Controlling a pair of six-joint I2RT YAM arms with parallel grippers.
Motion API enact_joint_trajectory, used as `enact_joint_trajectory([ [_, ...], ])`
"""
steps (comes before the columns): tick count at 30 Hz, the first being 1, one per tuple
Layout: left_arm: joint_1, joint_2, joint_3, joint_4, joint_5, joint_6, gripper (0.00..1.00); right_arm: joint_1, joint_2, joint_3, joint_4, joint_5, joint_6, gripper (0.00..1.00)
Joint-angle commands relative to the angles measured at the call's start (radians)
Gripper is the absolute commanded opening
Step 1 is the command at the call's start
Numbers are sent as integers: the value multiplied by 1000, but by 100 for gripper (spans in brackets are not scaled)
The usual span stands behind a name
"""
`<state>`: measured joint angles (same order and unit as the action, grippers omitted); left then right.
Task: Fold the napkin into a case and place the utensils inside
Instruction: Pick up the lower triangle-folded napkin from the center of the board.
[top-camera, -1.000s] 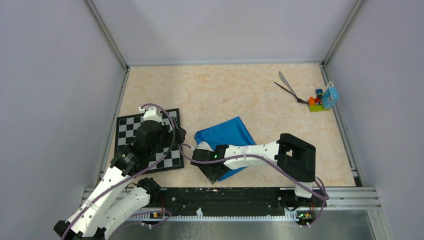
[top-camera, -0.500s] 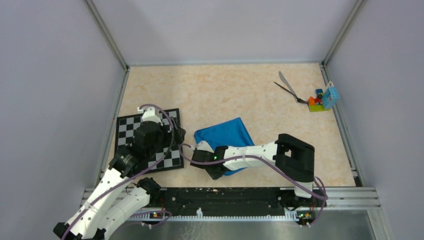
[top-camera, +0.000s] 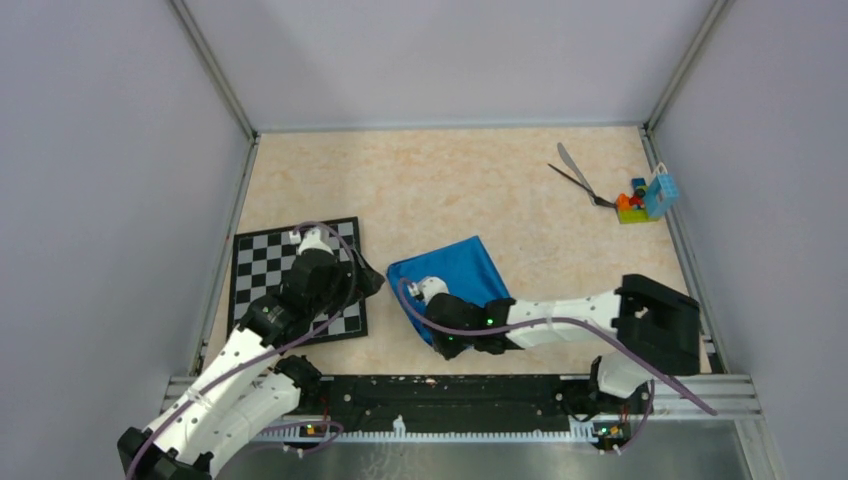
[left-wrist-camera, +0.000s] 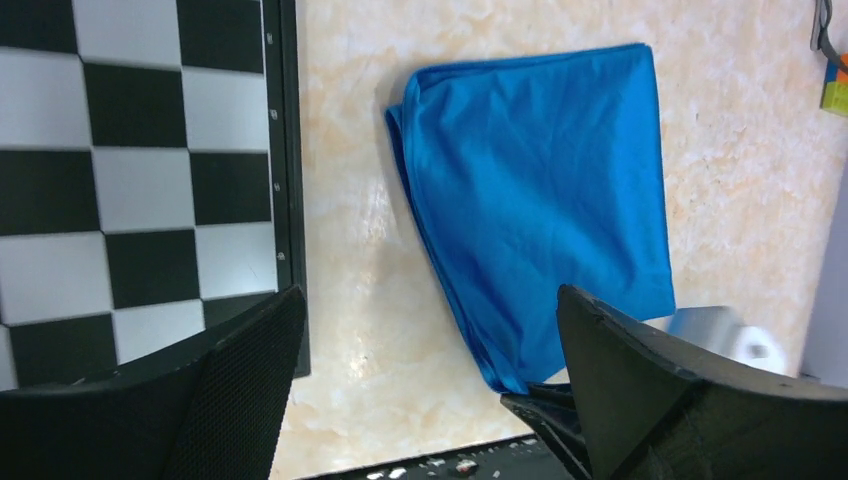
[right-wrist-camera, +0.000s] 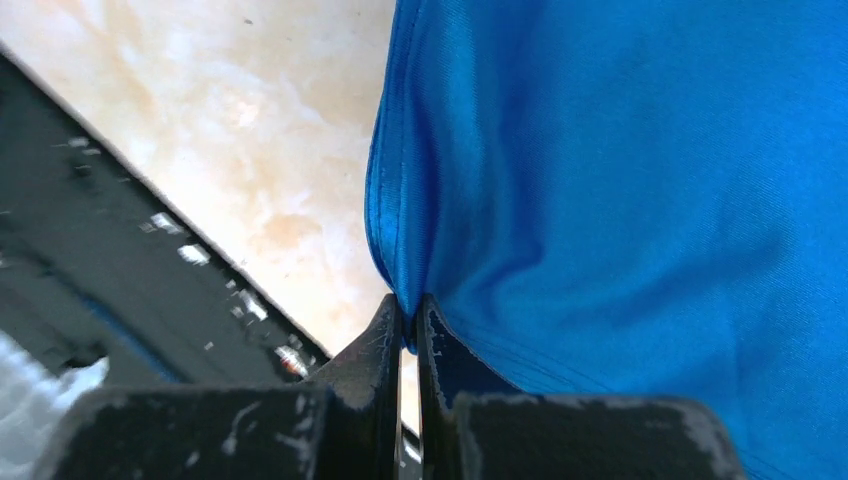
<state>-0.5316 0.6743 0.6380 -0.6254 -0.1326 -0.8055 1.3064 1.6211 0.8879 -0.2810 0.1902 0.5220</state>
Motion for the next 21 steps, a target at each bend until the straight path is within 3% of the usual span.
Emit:
enact_joint_trajectory([
  [1,1,7,-59,94,75,-197,99,-87,-209,-179,375,-222,84,0],
  [7,2,99,-118,200,196,-350,99,-232,-333,-384,617,-396,224,0],
  [13,2,214,-235,460,324,-533,99,-310,-433,-546,779,-466,312,0],
  [17,1,269,-269,557,285,-599,99,-344,-509,-603,789,-472,323,0],
  [21,1,311,-227,536,206,-562,99,-377,-558,-648,798,-486,332,0],
])
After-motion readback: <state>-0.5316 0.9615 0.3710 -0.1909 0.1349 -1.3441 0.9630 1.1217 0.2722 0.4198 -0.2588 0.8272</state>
